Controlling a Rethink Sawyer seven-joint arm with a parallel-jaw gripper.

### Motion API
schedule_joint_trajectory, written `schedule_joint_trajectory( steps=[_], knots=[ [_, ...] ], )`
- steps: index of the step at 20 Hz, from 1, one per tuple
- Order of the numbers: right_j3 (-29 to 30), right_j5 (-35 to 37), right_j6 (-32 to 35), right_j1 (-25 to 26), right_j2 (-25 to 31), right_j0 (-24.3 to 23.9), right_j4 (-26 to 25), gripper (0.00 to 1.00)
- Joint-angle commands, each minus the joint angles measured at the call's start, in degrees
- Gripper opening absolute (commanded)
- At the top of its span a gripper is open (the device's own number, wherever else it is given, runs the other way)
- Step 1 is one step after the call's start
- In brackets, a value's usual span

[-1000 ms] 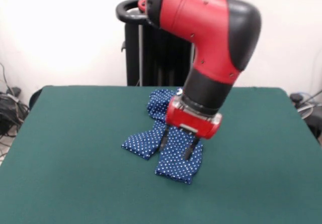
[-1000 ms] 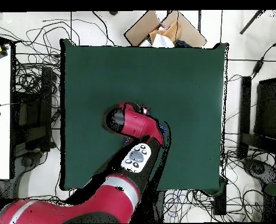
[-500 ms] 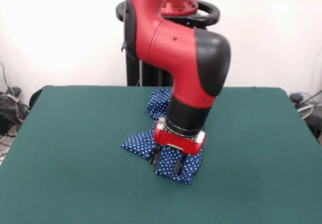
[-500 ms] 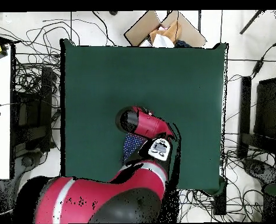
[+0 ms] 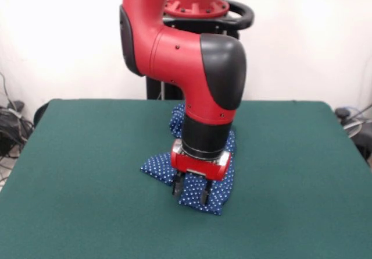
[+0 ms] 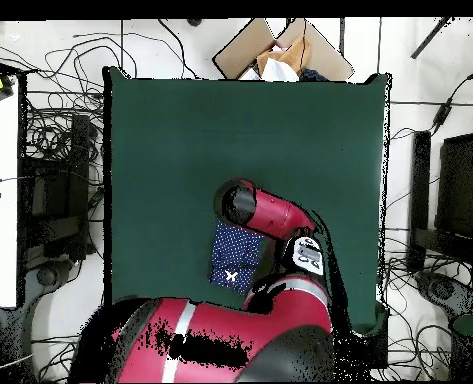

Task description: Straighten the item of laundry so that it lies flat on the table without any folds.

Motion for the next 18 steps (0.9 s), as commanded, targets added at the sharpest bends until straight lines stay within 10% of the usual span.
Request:
schedule_joint_trajectory(
  steps=[1,3,4,18],
  knots=[
    [0.1,5.7,1.9,5.4,12.4,0.0,-3.3,1.0],
    [-0.1,6.5,2.5,5.3,12.4,0.0,-3.4,1.0],
    [-0.2,6.9,2.7,5.2,12.4,0.1,-3.5,0.0],
    [-0.1,5.2,2.5,8.3,21.4,-3.0,-2.6,0.0]
  ],
)
